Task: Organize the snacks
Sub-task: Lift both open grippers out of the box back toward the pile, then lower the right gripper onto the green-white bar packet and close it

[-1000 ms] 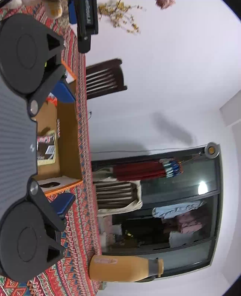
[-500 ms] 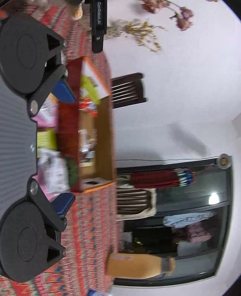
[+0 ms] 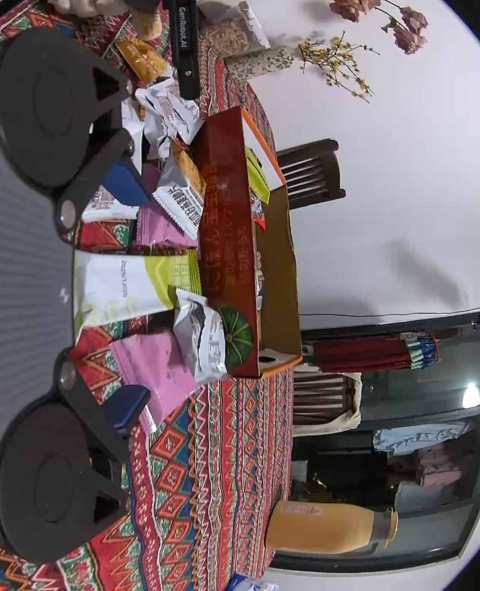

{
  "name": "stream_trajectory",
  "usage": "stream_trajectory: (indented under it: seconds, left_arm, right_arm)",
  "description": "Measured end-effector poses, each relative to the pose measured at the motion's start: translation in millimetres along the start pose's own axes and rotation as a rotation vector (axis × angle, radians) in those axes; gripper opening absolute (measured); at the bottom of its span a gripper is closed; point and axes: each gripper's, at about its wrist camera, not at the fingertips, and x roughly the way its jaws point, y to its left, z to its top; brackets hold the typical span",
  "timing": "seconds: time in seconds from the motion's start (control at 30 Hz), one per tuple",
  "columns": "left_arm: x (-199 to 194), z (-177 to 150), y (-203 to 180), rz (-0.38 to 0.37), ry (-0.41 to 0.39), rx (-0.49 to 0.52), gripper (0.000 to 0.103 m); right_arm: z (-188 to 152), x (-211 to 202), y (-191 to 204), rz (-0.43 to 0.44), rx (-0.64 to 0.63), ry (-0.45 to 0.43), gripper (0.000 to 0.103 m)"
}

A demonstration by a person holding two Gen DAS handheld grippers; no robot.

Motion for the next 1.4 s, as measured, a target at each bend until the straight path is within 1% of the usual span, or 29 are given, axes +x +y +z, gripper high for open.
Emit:
stream_trajectory:
  seconds: [0.03,0.07,0.1,0.2,0.3,0.33,0.43,0.5,0.57,0.63,0.67,0.8,0.87,0.9,1.0,1.1,1.13,1.2,1.3,1.4]
  left_arm:
    - [-0.9,0.1,-0.1,-0.001,-0.005,0.000,0.103]
    - [-1.3,0.2,-1.0,0.000,-0.007,0.000,0.103]
    - [-1.3,0.3,-1.0,-0.002,-0.007,-0.002,0.103]
    - [0.1,1.0,0.9,-0.010,0.001,-0.017,0.103]
    - [-0.1,1.2,3.1,-0.015,0.002,-0.030,0.103]
    - [-0.2,1.4,3.4,-0.017,0.001,-0.031,0.103]
    - [-0.6,1.3,2.9,-0.021,0.000,-0.030,0.103]
    - [-0.5,1.2,3.2,-0.023,0.000,-0.032,0.103]
    - [-0.1,1.3,3.3,-0.024,0.002,-0.032,0.103]
    - [0.5,1.4,3.3,-0.024,0.003,-0.032,0.103]
    - [0.5,1.3,3.0,-0.023,0.003,-0.031,0.103]
    - [1.2,1.2,2.4,-0.019,0.004,-0.029,0.103]
    - [2.0,1.1,1.9,-0.013,0.008,-0.026,0.103]
    - [2.2,1.1,2.0,-0.007,0.008,-0.026,0.103]
    - [3.2,3.5,5.8,0.043,0.013,-0.054,0.103]
    - [8.8,10.3,11.9,0.040,0.064,-0.072,0.103]
    - [10.1,12.6,12.1,0.042,0.075,-0.064,0.103]
    - [10.0,17.5,9.1,0.070,0.072,-0.023,0.103]
    - [8.2,26.7,3.3,0.092,0.058,0.043,0.103]
    - [15.8,33.9,-3.4,0.100,0.069,0.103,0.103]
  right_arm:
    - [1.7,2.5,0.6,0.003,0.002,0.004,0.101]
    - [4.0,5.1,0.7,0.011,0.002,0.009,0.097]
    - [6.6,7.7,0.0,0.017,-0.002,0.017,0.089]
    - [11.7,20.8,2.7,0.023,-0.028,0.060,0.077]
    - [13.5,36.8,5.9,0.017,-0.051,0.119,0.071]
    - [14.0,41.7,6.6,0.008,-0.051,0.136,0.072]
    - [13.2,49.3,12.1,-0.005,-0.073,0.151,0.072]
    - [11.1,52.8,16.2,-0.003,-0.093,0.165,0.062]
    - [10.2,51.7,17.8,0.002,-0.101,0.161,0.057]
    - [9.3,50.1,19.6,0.011,-0.111,0.153,0.049]
    - [8.8,49.1,20.3,0.016,-0.115,0.148,0.039]
    - [9.9,46.0,16.9,0.019,-0.093,0.134,0.037]
    - [10.2,42.4,16.2,0.012,-0.087,0.112,0.037]
    - [10.1,39.1,16.0,0.014,-0.087,0.092,0.037]
    - [9.2,24.4,13.5,0.010,-0.075,0.001,0.037]
    - [9.6,14.3,6.2,-0.007,-0.026,-0.063,0.037]
    - [9.2,11.7,3.4,-0.003,-0.010,-0.080,0.037]
    - [9.4,8.3,0.0,0.005,0.006,-0.103,0.037]
    - [10.0,6.3,-1.7,0.017,0.006,-0.118,0.037]
    - [11.0,6.7,-3.5,0.026,0.019,-0.124,0.037]
